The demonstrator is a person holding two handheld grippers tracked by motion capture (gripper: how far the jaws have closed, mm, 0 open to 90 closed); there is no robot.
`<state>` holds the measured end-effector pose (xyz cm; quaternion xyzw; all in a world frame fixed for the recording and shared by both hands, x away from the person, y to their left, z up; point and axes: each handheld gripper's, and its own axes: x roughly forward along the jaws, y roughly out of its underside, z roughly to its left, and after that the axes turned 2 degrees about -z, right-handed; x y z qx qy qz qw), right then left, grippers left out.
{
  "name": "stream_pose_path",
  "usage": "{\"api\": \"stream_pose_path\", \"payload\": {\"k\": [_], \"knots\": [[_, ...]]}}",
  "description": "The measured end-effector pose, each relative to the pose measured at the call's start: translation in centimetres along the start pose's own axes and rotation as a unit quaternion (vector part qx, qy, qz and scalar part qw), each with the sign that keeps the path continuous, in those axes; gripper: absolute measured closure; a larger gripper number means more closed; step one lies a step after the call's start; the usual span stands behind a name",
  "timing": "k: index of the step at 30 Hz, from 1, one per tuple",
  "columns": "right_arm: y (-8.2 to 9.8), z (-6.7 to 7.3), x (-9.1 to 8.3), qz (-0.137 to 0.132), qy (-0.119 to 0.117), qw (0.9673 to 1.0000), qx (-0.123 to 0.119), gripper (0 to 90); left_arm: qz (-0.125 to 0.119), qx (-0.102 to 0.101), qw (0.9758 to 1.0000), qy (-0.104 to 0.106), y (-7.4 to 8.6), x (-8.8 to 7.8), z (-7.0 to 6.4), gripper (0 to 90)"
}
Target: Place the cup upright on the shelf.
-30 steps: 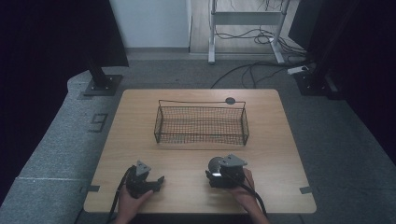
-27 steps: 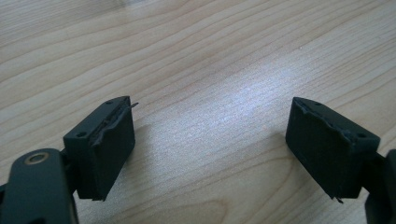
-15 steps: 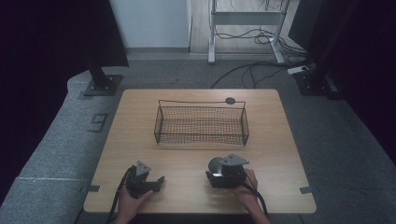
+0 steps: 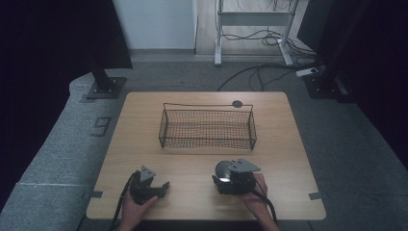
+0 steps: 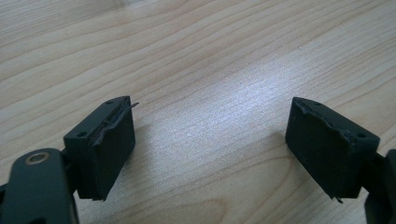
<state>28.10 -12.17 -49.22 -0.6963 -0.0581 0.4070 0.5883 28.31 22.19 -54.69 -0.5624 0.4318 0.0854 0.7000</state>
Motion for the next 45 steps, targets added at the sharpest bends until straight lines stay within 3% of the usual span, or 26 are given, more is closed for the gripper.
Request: {"api": "stream_pose_path", "payload": {"k": [24,45], "knots": [[-2.3,-1.5,-1.9,-0.038,0.002,0.9990,0.023,13.3,0.000,-0.001,1.0000,0.001,0.0,0.0,0.0,15.8],[-4.7,-2.1,-2.5,-0.053,0.011,0.9984,0.017,13.3,-0.001,-0.001,1.0000,0.000,0.0,0.0,0.0,15.8]]}}
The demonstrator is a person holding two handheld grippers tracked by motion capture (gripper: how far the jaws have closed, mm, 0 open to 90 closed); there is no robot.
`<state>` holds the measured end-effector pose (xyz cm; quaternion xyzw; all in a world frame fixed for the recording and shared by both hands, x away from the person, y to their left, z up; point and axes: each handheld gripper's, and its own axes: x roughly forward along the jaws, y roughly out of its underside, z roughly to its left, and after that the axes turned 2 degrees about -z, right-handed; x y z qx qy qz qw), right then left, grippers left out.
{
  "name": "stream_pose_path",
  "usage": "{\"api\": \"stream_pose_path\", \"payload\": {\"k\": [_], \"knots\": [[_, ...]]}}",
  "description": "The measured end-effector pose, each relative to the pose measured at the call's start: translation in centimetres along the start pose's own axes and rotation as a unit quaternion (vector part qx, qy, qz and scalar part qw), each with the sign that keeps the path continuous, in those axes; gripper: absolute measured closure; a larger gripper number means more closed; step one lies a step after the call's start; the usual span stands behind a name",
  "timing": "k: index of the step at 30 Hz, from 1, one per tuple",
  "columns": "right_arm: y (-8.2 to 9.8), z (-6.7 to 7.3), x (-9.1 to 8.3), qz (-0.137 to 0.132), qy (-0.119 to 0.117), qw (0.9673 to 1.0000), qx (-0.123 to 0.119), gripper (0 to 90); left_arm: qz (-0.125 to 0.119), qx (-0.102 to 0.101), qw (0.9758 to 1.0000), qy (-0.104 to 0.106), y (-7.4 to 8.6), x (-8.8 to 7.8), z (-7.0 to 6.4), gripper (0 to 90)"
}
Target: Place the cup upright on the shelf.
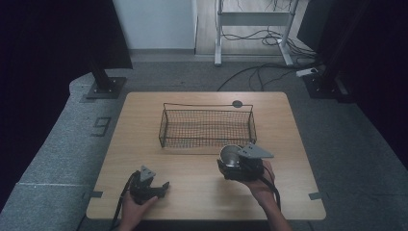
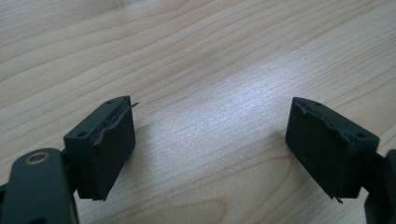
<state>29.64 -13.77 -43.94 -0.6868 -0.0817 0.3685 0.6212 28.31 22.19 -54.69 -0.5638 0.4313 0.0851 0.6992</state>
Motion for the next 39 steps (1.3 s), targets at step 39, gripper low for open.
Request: {"api": "stream_pose_path", "payload": {"k": [39], "knots": [[-3.1,-3.1,1.3,0.002,0.001,0.9997,0.026,13.3,0.001,0.001,1.0000,0.000,0.0,0.0,0.0,15.8]]}}
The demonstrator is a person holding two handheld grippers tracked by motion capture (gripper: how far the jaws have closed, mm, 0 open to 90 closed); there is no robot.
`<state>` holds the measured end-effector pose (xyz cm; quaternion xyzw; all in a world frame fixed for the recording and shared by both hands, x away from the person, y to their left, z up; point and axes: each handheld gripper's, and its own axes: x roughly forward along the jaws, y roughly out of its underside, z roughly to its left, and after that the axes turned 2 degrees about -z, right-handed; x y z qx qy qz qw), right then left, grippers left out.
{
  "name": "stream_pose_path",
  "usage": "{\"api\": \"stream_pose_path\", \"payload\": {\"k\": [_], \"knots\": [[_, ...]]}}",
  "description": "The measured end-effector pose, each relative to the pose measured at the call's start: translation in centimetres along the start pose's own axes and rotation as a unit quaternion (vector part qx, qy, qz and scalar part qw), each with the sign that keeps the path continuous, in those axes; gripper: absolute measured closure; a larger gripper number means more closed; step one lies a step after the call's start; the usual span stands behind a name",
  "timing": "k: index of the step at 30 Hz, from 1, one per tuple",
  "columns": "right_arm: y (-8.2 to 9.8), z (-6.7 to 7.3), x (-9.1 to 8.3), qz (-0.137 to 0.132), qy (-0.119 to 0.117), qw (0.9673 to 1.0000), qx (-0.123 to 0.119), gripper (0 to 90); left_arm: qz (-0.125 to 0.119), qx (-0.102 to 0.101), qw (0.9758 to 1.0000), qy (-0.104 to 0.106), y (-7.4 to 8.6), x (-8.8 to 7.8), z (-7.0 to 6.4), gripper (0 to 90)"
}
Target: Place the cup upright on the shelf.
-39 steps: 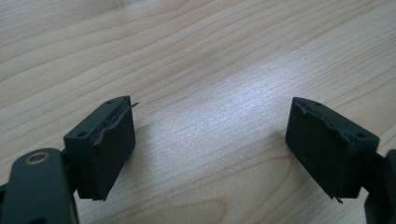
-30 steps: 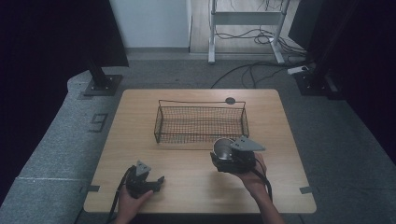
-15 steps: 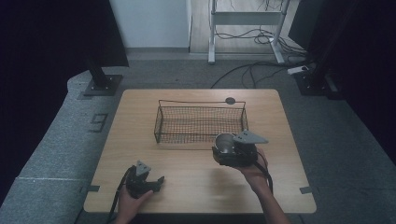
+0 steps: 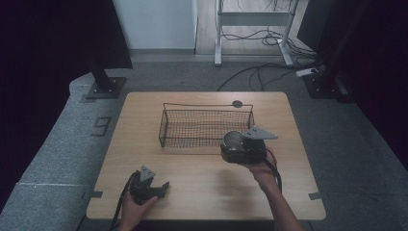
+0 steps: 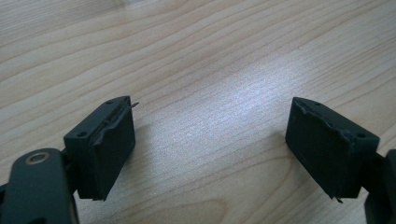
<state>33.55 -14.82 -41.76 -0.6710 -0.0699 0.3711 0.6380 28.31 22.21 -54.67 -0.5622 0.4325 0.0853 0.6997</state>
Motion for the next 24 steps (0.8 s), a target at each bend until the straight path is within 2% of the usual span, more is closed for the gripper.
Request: {"api": "stream_pose_path", "payload": {"k": [24], "knots": [[-2.3,-0.2,1.3,0.001,0.013,0.9999,-0.003,13.3,0.000,0.000,1.0000,0.000,0.0,0.0,0.0,15.8]]}}
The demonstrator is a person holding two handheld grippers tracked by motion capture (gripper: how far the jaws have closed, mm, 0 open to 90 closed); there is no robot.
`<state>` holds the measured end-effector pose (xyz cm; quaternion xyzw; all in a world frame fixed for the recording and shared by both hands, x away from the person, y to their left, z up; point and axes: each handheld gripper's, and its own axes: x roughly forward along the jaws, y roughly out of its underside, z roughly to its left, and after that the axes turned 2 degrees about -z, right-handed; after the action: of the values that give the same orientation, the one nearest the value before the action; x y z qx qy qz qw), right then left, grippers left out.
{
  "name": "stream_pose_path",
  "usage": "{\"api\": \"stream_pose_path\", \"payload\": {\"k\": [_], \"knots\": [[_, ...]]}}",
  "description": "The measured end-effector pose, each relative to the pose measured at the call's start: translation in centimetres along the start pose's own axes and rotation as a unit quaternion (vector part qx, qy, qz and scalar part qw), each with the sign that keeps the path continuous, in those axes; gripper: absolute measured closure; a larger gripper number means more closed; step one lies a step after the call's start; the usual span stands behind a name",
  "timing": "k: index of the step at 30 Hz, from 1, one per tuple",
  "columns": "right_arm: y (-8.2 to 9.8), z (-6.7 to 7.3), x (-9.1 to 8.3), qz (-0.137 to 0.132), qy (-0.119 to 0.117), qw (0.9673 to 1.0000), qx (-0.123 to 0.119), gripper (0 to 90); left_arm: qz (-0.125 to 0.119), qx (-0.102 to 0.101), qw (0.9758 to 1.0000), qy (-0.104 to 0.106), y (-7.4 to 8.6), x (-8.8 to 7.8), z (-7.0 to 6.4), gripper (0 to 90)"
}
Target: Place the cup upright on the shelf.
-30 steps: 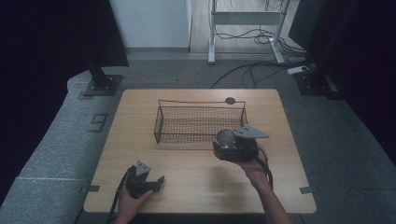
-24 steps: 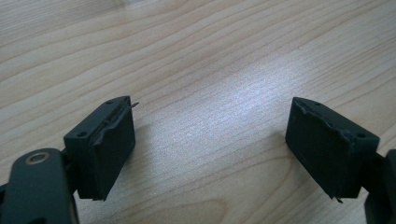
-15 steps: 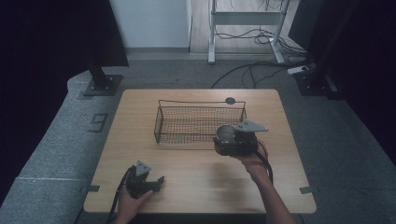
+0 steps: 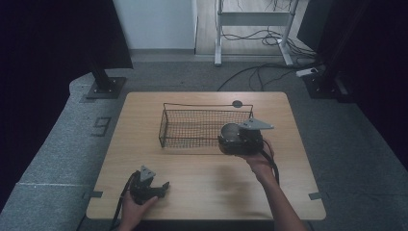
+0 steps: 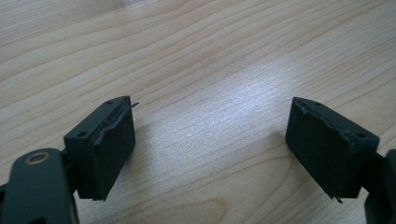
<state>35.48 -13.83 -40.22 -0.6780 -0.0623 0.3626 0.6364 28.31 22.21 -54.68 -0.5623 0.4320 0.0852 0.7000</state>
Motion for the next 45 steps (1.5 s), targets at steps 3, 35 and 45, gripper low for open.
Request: {"api": "stream_pose_path", "payload": {"k": [3,35,45], "knots": [[-0.6,0.1,0.3,-0.002,0.000,1.0000,0.001,13.3,0.000,0.000,1.0000,0.000,0.0,0.0,0.0,15.8],[-2.7,-1.4,4.3,0.022,0.008,0.9997,-0.002,13.3,-0.001,-0.001,1.0000,0.001,0.0,0.0,0.0,15.8],[-3.0,-2.1,5.5,0.028,0.019,0.9994,-0.006,13.3,-0.002,-0.001,1.0000,0.001,0.0,0.0,0.0,15.8]]}}
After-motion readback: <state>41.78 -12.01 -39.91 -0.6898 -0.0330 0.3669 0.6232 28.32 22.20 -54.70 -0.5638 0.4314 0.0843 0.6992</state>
